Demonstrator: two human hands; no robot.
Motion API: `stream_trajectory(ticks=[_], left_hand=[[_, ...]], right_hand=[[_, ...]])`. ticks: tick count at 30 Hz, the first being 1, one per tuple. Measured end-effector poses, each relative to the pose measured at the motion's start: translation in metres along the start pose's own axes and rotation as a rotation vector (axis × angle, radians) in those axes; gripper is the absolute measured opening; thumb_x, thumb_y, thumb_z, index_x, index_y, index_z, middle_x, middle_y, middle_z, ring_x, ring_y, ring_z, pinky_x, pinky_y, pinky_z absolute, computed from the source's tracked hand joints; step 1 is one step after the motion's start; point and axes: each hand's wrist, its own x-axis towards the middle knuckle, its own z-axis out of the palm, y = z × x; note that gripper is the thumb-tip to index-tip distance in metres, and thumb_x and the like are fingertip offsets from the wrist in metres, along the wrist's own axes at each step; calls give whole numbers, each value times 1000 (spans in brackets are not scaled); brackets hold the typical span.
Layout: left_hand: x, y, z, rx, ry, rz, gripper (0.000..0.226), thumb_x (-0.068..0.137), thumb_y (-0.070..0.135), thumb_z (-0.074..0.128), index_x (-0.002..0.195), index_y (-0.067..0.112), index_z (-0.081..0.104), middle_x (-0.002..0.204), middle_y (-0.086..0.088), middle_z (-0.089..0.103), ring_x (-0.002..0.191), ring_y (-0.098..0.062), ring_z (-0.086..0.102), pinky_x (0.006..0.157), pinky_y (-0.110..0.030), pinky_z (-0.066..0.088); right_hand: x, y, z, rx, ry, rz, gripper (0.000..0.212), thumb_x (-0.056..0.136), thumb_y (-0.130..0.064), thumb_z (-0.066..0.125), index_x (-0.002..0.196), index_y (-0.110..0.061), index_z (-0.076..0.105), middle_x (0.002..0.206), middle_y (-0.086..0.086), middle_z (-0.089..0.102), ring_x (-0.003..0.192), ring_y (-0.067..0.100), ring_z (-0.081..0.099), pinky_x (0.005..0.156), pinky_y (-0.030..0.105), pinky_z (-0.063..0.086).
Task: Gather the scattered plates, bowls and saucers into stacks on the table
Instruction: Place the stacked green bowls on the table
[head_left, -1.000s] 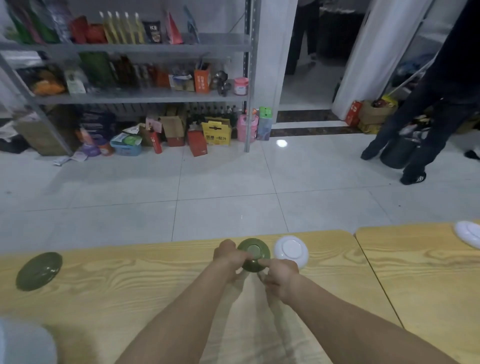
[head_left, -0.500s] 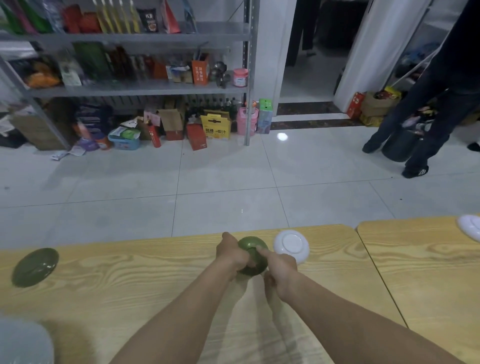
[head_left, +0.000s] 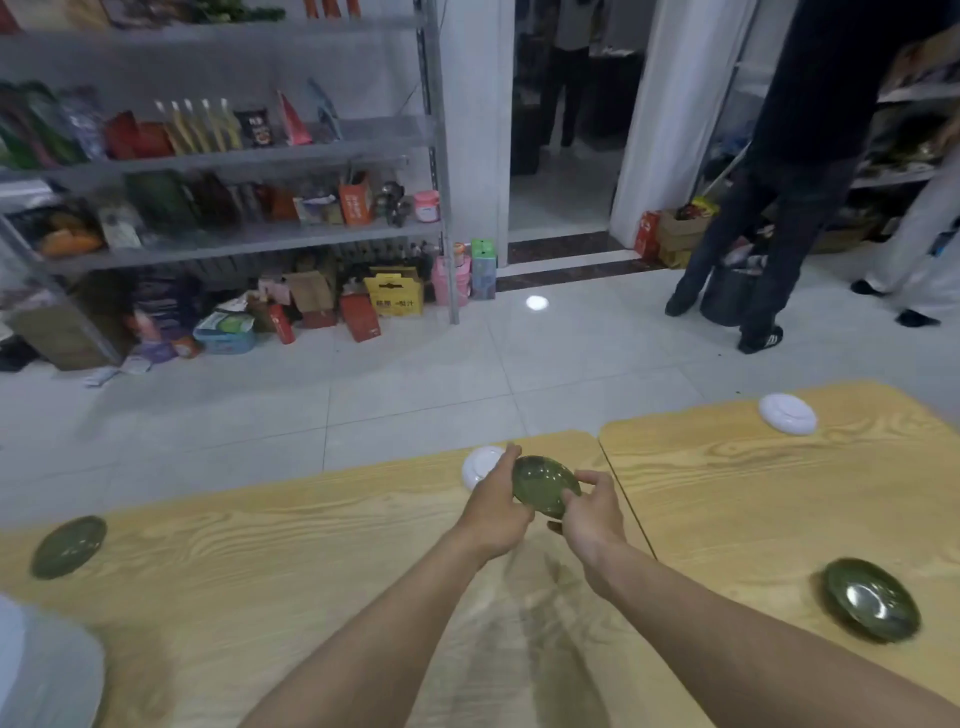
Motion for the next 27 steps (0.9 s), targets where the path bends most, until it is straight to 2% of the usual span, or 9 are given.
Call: stream_trajectory(ticks=[3, 6, 10, 16, 18, 22, 24, 26, 27], left_hand=[[-16, 28, 55, -25, -59, 12, 94, 79, -1, 70, 155, 16, 17, 133, 8, 48, 120, -8, 46, 88, -13, 37], [-29, 54, 114, -15, -45, 67, 93, 69, 5, 83, 148, 8, 33, 122, 15, 53, 117, -6, 48, 92, -10, 37], [-38, 82, 190, -7, -28, 99, 108, 59, 11, 92, 150, 14, 34, 137, 5, 53, 127, -8, 48, 106, -19, 37], [-42, 109, 294, 32, -34, 136, 99, 56, 14, 94, 141, 17, 45, 116, 14, 54, 109, -3, 51, 81, -4, 34], [-37, 112, 323, 58, -29, 131, 98, 57, 15, 92, 142, 16, 45, 122, 11, 57, 106, -1, 48, 80, -3, 32], [-21, 108, 363, 142, -30, 159, 87, 57, 16, 91, 135, 17, 51, 108, 18, 53, 100, 0, 46, 69, 7, 30], [-12, 104, 374, 197, -27, 154, 91, 56, 23, 93, 136, 17, 50, 115, 16, 55, 109, -3, 49, 80, 5, 30], [-2, 96, 382, 259, -22, 141, 102, 54, 31, 94, 142, 18, 44, 134, 9, 55, 125, -11, 48, 99, -12, 33], [1, 93, 385, 281, -21, 141, 104, 54, 33, 94, 143, 18, 42, 138, 8, 53, 129, -13, 47, 102, -17, 34]], right_hand=[[-2, 12, -68, -52, 29, -58, 27, 97, -10, 47, 118, -27, 44, 109, 10, 65, 96, 29, 65, 92, 49, 53], [-10, 23, -137, -97, 53, -96, 30, 100, -12, 47, 129, -18, 49, 118, 10, 63, 104, 26, 61, 94, 39, 48], [-15, 41, -224, -128, 53, -127, 37, 103, -20, 46, 140, -17, 45, 133, 6, 56, 118, 22, 52, 99, 32, 40], [2, 76, -321, -124, 98, -111, 45, 101, -25, 47, 146, -26, 39, 141, 3, 51, 127, 23, 49, 108, 39, 41], [11, 88, -345, -142, 93, -87, 49, 101, -26, 47, 148, -29, 36, 143, -1, 49, 129, 21, 48, 108, 36, 40], [37, 109, -376, -219, 60, -61, 53, 102, -21, 43, 152, -28, 28, 155, 0, 33, 138, 23, 39, 114, 37, 34], [51, 119, -383, -260, 28, -56, 54, 102, -17, 41, 153, -27, 26, 159, 1, 27, 142, 22, 33, 117, 36, 29], [64, 128, -386, -296, 10, -46, 54, 103, -15, 40, 153, -25, 26, 160, 1, 24, 143, 22, 32, 116, 31, 27], [69, 131, -387, -309, 0, -50, 54, 103, -14, 40, 153, -25, 25, 160, 1, 24, 142, 23, 33, 114, 30, 27]])
